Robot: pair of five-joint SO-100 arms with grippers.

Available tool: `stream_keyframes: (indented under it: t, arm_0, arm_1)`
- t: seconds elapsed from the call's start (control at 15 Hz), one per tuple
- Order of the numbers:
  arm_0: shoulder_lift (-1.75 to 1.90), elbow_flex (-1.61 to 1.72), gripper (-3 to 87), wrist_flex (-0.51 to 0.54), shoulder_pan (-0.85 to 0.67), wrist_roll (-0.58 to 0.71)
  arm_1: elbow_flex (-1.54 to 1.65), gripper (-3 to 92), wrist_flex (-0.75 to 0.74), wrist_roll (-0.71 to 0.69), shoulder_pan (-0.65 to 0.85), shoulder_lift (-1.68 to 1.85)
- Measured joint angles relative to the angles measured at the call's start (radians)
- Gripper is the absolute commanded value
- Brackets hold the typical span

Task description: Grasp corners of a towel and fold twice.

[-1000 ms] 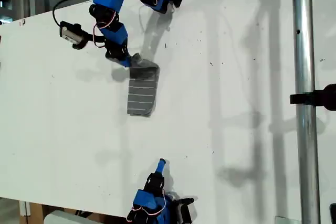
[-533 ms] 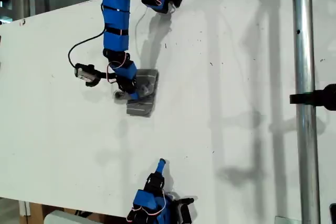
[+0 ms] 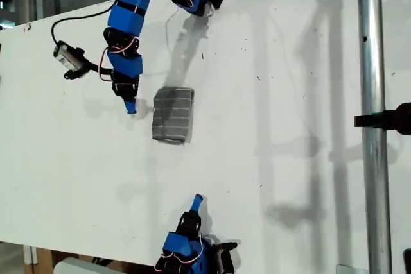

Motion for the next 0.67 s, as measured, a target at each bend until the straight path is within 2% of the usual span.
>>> stream_keyframes:
  t: [0.2, 0.4, 0.47, 0.6, 0.67]
  arm_0:
    - [0.000, 0.000, -2.6, 0.037, -0.020, -0.086]
    - [0.000, 0.000, -1.8, 0.091, -0.028, -0.184]
    - [0.000, 0.000, -1.0, 0.109, -0.028, -0.218]
    - [0.000, 0.000, -0.6, 0.137, -0.028, -0.322]
    - [0.002, 0.000, -0.6, 0.140, -0.031, -0.293]
  arm_1:
    - [0.430, -0.2, 0.298, 0.074, 0.014, 0.457]
    - [0.833, -0.2, 0.512, 0.249, -0.005, 1.012]
    - [0.930, -0.2, 0.558, 0.298, -0.026, 1.158]
    - [0.994, 7.8, 0.713, 0.449, -0.015, 1.330]
    - [1.003, 8.4, 0.750, 0.486, -0.023, 1.339]
